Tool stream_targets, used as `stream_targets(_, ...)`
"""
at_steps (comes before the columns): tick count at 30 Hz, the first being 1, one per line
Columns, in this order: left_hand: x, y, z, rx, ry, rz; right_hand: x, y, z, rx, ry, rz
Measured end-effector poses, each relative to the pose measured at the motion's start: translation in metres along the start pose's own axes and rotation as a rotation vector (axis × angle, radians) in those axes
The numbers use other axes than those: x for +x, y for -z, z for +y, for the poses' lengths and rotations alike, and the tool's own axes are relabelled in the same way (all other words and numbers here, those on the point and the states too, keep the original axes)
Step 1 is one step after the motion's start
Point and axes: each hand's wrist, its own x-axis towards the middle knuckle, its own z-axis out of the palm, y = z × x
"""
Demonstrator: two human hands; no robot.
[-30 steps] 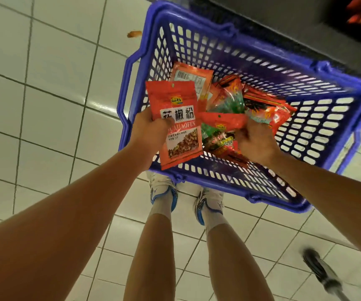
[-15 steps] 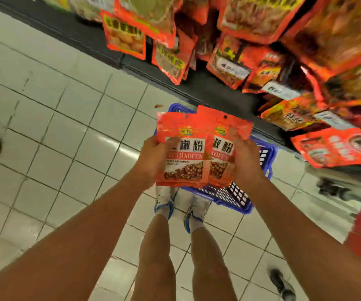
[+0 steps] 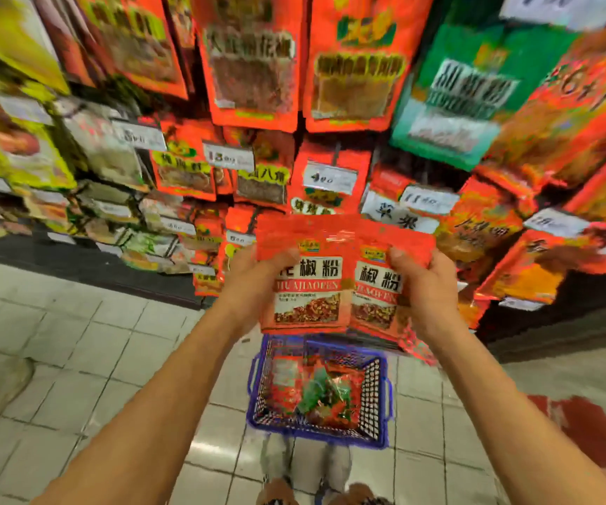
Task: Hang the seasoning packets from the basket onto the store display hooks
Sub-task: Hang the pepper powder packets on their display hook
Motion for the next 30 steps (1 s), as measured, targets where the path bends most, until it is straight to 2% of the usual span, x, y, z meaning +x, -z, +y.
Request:
stream_targets(6, -0.020, -0.049, 0.118, 0.092, -0.304, -0.093, 0.001, 0.028, -0.116, 0.020, 0.298, 0.120)
stream_targets(11, -0.034, -0.100, 0.191, 0.023, -0.435, -0.161, 0.011, 0.065, -0.195, 0.041, 0.501, 0.163)
stream_targets(14, -0.040, -0.131, 0.224, -0.013, -0.508, -0.160, 0.020, 0.084, -0.234, 0.048, 0.550, 0.132)
stream_targets(20, -0.042, -0.172, 0.278, -0.044, -0.594, -0.164, 0.043, 0.108, -0.310, 0.043, 0.663, 0.190)
stream_targets(26, -0.035, -0.172, 0.319, -0.081, -0.610, -0.139, 0.061, 0.092, -0.352, 0.041, 0.695, 0.179)
stream_targets(30, -0.032, -0.174, 0.340, -0.101, -0.613, -0.144, 0.074, 0.075, -0.379, 0.042, 0.624, 0.201)
